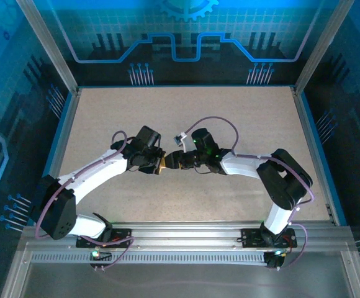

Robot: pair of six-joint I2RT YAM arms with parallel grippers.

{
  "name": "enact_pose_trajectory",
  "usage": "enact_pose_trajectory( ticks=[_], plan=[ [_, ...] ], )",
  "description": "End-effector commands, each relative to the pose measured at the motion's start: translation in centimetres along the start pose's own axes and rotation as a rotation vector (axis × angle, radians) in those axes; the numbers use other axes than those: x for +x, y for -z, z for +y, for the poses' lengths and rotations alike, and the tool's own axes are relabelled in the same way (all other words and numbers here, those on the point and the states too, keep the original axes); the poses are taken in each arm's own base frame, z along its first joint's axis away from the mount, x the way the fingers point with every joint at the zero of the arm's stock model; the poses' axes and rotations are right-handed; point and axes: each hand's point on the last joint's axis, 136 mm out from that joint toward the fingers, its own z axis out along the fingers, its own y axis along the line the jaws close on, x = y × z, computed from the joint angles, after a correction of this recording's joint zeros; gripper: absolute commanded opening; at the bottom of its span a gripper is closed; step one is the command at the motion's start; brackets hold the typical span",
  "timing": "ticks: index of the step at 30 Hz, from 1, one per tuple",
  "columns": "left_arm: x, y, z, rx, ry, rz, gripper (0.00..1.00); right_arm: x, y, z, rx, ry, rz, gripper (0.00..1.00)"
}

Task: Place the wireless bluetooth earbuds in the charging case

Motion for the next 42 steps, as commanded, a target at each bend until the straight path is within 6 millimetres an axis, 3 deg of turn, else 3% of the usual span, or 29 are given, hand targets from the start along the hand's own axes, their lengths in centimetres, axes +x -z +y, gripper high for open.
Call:
enact_pose_trajectory(
  ticks=[1, 7, 10, 13, 18, 22, 26, 31, 36, 42],
  plan=[
    [1.2, 0.8, -0.7, 0.024, 0.004, 0.037, 0.37, -0.8, -0.5, 0.9, -0.021, 0.039, -0.014, 0.45],
    [1.5, 0.9, -0.9, 0.034, -0.007, 0.044, 0.38, -1.3, 0.0, 0.3, 0.003, 0.040, -0.035, 0.30],
    [1.4, 1.1, -1.8, 0.071, -0.060, 0.027, 0.48, -1.6, 0.7, 0.7, -0.001, 0.051, -0.047, 0.22],
    [1.0, 2.1, -3.7, 0.148, -0.193, -0.030, 0.66, -2.1, 1.8, 1.3, -0.029, 0.041, -0.059, 0.19],
    [0.0, 6.0, -8.1, 0.404, -0.636, -0.227, 0.77, -3.3, 5.1, 3.0, -0.091, 0.042, -0.061, 0.18],
    [1.9, 10.6, -10.7, 0.791, -1.037, -0.390, 0.78, -4.1, 8.2, 4.7, -0.164, 0.038, -0.039, 0.18],
    [4.9, 15.1, -9.6, 1.166, -1.405, -0.587, 0.76, -5.4, 11.5, 6.8, -0.252, 0.029, -0.025, 0.18],
    [9.3, 15.1, -7.4, 1.220, -1.853, -0.514, 0.73, -5.8, 14.1, 9.1, -0.307, 0.050, 0.022, 0.19],
    [9.9, 16.0, -7.5, 1.255, -1.951, -0.591, 0.71, -5.5, 15.2, 10.4, -0.313, 0.063, 0.065, 0.20],
    [10.8, 14.8, -6.9, 1.189, -2.109, -0.504, 0.68, -5.7, 15.9, 10.5, -0.321, 0.041, 0.070, 0.20]
  ],
)
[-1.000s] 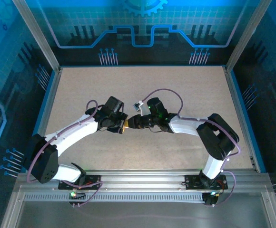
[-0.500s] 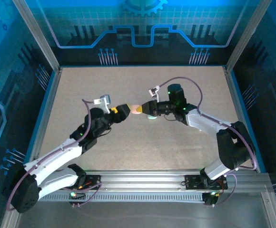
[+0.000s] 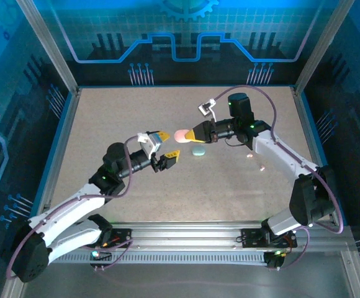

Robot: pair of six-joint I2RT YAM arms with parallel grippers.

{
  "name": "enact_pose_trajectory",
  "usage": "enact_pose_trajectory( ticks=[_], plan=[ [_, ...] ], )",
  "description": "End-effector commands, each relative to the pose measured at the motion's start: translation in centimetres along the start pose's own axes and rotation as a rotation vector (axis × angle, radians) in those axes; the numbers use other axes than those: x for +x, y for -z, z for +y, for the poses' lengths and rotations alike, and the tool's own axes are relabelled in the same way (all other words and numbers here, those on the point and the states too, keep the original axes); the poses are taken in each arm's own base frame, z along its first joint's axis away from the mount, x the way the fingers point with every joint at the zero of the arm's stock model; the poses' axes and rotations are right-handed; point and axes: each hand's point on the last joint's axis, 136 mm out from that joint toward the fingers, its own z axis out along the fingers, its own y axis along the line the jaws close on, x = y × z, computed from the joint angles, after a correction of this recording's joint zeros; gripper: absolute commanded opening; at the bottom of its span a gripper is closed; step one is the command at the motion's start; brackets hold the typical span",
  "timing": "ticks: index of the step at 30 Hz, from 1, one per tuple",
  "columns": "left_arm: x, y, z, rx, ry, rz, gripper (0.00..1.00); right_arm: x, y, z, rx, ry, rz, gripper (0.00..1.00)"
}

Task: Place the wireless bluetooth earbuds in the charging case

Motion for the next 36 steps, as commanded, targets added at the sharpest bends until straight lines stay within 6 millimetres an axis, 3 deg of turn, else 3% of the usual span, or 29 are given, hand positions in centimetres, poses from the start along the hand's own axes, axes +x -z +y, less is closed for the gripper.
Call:
enact_pose_trajectory(
  ticks=[1, 7, 13, 22, 28, 36],
  plan=[
    [-0.7, -0.4, -1.4, 0.091, -0.118, 0.021, 0.67, 0.3, 1.1, 1.2, -0.031, -0.009, 0.016, 0.20],
    [0.2, -0.9, -1.5, 0.112, -0.131, 0.029, 0.66, 0.5, 2.3, 0.3, -0.050, -0.037, 0.008, 0.21],
    [0.3, -1.5, -2.5, 0.190, -0.117, 0.026, 0.68, 0.9, 2.5, 1.4, -0.089, -0.025, 0.032, 0.21],
    [-0.8, -2.6, -3.2, 0.260, -0.108, -0.006, 0.72, 1.2, 2.5, 2.4, -0.112, -0.011, 0.052, 0.21],
    [-2.2, -3.2, -2.5, 0.227, -0.125, -0.073, 0.73, 1.5, 2.0, 2.4, -0.118, -0.015, 0.071, 0.22],
    [-2.3, -3.9, -2.6, 0.230, -0.139, -0.085, 0.61, 1.5, 1.3, 2.4, -0.134, -0.034, 0.095, 0.22]
  ],
)
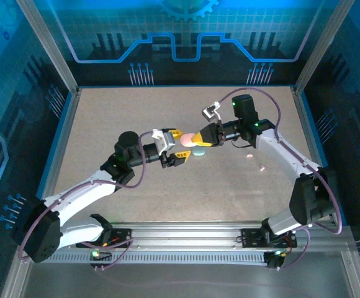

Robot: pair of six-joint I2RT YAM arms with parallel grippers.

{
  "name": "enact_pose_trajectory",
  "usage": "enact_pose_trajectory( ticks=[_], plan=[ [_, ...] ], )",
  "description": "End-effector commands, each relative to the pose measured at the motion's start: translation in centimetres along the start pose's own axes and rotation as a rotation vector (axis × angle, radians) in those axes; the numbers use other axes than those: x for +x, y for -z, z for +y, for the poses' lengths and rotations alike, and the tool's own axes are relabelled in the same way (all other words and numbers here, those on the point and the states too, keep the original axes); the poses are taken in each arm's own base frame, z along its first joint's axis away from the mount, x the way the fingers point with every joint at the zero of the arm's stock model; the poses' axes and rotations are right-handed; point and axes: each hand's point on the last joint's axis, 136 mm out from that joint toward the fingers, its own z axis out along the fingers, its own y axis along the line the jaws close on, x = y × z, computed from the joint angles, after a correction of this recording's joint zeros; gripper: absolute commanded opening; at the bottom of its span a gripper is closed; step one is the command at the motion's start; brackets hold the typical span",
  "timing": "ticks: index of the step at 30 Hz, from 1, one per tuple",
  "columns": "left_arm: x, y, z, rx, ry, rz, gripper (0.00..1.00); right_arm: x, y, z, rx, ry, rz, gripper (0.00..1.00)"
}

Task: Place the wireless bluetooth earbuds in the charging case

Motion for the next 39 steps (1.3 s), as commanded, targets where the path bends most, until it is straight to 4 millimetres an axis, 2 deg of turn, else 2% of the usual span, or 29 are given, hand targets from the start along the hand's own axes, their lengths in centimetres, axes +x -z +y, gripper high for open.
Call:
enact_pose_trajectory(
  ticks=[1, 8, 13, 16, 20, 22, 26, 29, 33, 34, 36, 39],
  plan=[
    [-2.3, -0.5, -0.2, 0.020, -0.048, -0.067, 0.60, -0.1, -0.5, 1.4, -0.040, 0.025, 0.031, 0.22],
    [-2.5, -0.7, -0.5, 0.017, -0.059, -0.079, 0.52, -0.3, -0.8, 0.2, -0.028, -0.027, 0.034, 0.22],
    [-2.2, -0.7, -0.5, 0.014, -0.059, -0.069, 0.41, -0.3, -1.1, -0.1, -0.026, -0.041, 0.040, 0.22],
    [-2.1, -0.7, -0.6, 0.015, -0.059, -0.059, 0.34, -0.4, -1.1, -0.3, -0.011, -0.052, 0.035, 0.26],
    [-1.8, -0.5, -0.8, 0.030, -0.048, -0.027, 0.30, -0.6, -0.9, -0.8, 0.039, -0.059, 0.016, 0.34],
    [-1.6, -0.5, -1.1, 0.044, -0.040, -0.005, 0.30, -0.7, -0.7, -1.2, 0.081, -0.058, 0.006, 0.40],
    [-1.5, -0.4, -1.4, 0.064, -0.021, 0.022, 0.30, -0.7, -0.6, -1.7, 0.106, -0.075, 0.003, 0.41],
    [-1.4, -0.5, -1.4, 0.067, -0.006, 0.033, 0.30, -0.4, -0.6, -1.9, 0.102, -0.084, 0.008, 0.30],
    [-1.4, -0.6, -1.1, 0.053, 0.007, 0.044, 0.31, 0.0, -0.6, -1.6, 0.091, -0.083, 0.013, 0.27],
    [-1.5, -0.6, -1.0, 0.052, 0.011, 0.043, 0.31, 0.0, -0.5, -1.4, 0.085, -0.083, 0.014, 0.28],
    [-1.5, -0.6, -1.0, 0.053, 0.016, 0.042, 0.31, 0.3, -0.6, -1.0, 0.070, -0.076, 0.022, 0.39],
    [-1.7, -0.7, -1.0, 0.054, 0.023, 0.037, 0.31, 0.6, -0.4, -0.8, 0.066, -0.073, 0.023, 0.42]
  ],
)
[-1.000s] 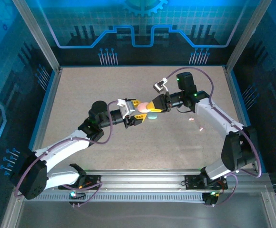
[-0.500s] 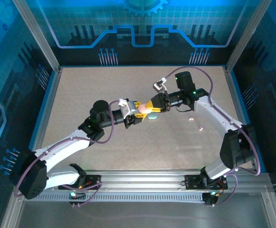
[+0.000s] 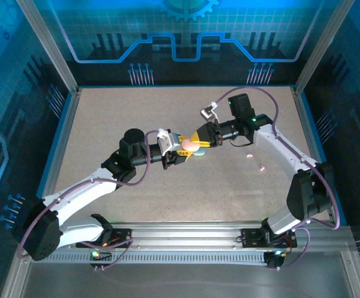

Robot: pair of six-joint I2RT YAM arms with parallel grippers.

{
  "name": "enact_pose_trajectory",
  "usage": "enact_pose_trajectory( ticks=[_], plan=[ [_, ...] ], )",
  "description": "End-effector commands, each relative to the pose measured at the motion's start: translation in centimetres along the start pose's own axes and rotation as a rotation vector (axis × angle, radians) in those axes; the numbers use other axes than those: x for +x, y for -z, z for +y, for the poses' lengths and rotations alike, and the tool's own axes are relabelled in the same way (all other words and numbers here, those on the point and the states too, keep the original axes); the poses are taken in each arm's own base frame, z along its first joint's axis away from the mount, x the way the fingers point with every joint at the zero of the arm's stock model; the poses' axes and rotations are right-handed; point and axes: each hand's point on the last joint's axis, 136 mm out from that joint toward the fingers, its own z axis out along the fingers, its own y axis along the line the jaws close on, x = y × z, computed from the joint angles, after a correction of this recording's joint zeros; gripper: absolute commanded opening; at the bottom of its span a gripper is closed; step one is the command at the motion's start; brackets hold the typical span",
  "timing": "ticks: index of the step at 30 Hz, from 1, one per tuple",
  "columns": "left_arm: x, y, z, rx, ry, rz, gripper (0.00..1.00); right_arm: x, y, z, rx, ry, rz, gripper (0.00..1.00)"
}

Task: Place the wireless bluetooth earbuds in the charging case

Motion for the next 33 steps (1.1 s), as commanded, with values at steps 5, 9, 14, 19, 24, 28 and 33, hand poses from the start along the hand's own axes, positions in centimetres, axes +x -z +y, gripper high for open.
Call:
enact_pose_trajectory(
  ticks=[5, 9, 14, 19, 24, 28, 33],
  plan=[
    [-2.5, 0.3, -0.2, 0.019, -0.012, -0.039, 0.31, 1.6, 0.0, 0.5, -0.019, -0.011, 0.031, 0.42],
    [-2.5, 0.4, -0.2, 0.020, -0.002, -0.021, 0.31, 1.8, 0.0, 0.5, -0.023, -0.012, 0.036, 0.40],
    [-2.3, 0.3, -0.3, 0.035, 0.026, -0.003, 0.31, 2.3, 0.1, 0.8, -0.034, -0.008, 0.040, 0.39],
    [-2.3, 0.2, -0.4, 0.051, 0.047, 0.004, 0.33, 2.5, 0.2, 1.1, -0.041, -0.001, 0.036, 0.27],
    [-2.7, 0.3, -0.3, 0.037, 0.012, -0.044, 0.48, 2.1, 0.2, 1.1, -0.059, -0.035, 0.013, 0.19],
    [-2.8, 0.4, -0.1, 0.013, -0.041, -0.113, 0.56, 1.1, 0.5, 2.2, -0.096, -0.051, -0.031, 0.17],
    [-2.4, 0.2, -0.4, 0.027, -0.056, -0.138, 0.56, 0.3, 0.6, 3.0, -0.123, -0.077, -0.050, 0.17]
  ],
)
